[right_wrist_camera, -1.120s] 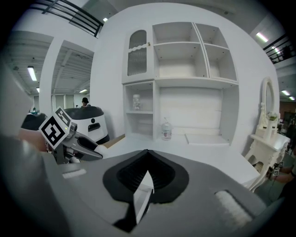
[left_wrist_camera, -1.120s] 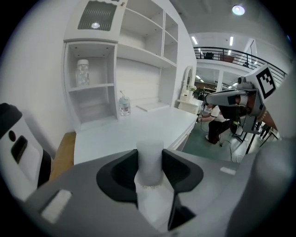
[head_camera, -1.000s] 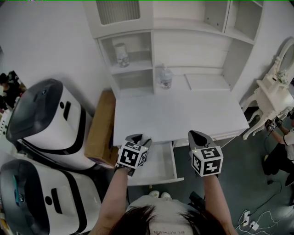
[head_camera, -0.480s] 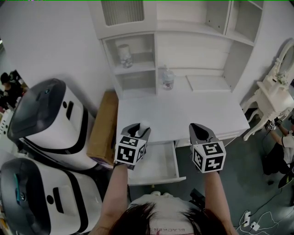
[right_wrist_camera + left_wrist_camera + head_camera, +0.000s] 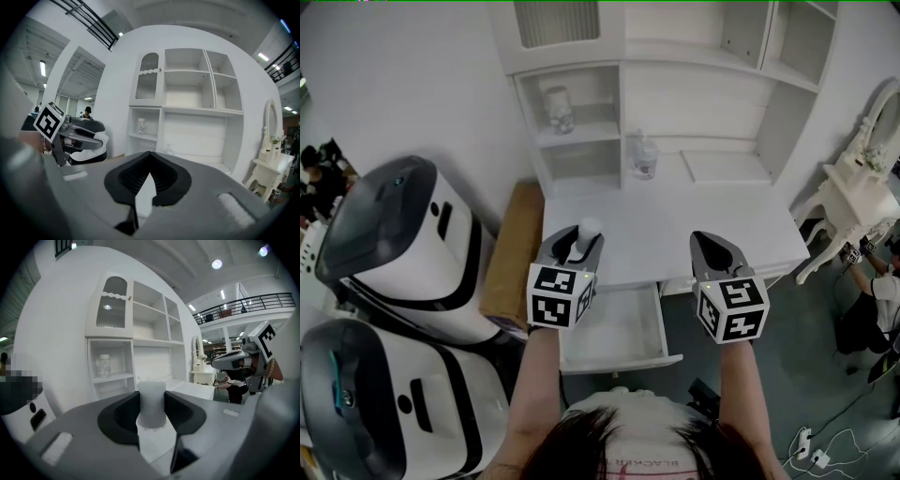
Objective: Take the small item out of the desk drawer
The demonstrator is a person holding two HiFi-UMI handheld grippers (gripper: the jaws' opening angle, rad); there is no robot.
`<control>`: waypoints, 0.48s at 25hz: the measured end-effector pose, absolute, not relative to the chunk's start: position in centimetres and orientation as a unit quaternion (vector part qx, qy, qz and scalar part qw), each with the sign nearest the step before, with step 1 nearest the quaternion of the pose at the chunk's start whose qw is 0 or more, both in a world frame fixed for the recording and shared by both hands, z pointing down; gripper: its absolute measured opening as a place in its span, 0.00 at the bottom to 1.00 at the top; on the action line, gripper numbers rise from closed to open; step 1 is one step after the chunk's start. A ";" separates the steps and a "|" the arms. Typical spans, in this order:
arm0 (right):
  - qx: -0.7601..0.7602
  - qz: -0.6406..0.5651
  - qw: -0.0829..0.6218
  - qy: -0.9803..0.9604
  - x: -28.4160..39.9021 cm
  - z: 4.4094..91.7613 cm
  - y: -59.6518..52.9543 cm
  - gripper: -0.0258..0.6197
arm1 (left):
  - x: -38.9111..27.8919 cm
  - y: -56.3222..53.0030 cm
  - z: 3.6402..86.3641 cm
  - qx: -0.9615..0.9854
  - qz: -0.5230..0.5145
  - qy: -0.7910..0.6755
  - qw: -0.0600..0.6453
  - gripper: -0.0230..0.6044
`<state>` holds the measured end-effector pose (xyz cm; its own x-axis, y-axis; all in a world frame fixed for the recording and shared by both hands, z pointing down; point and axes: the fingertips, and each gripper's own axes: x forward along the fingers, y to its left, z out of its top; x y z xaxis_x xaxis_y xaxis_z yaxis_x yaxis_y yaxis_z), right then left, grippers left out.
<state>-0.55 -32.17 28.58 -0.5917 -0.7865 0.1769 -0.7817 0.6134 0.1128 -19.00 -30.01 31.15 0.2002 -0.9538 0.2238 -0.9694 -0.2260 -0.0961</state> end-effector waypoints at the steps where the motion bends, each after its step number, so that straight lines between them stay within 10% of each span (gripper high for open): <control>1: 0.440 -0.016 0.101 -0.892 -0.6 28.2 -32.1 0.04 | -19.2 -29.9 30.5 0.773 0.110 -0.624 0.023 0.32; 12: 0.458 -0.077 0.056 -0.884 -0.5 23.6 -30.7 0.04 | -20.6 -27.8 24.4 0.763 0.030 -0.641 -0.069 0.32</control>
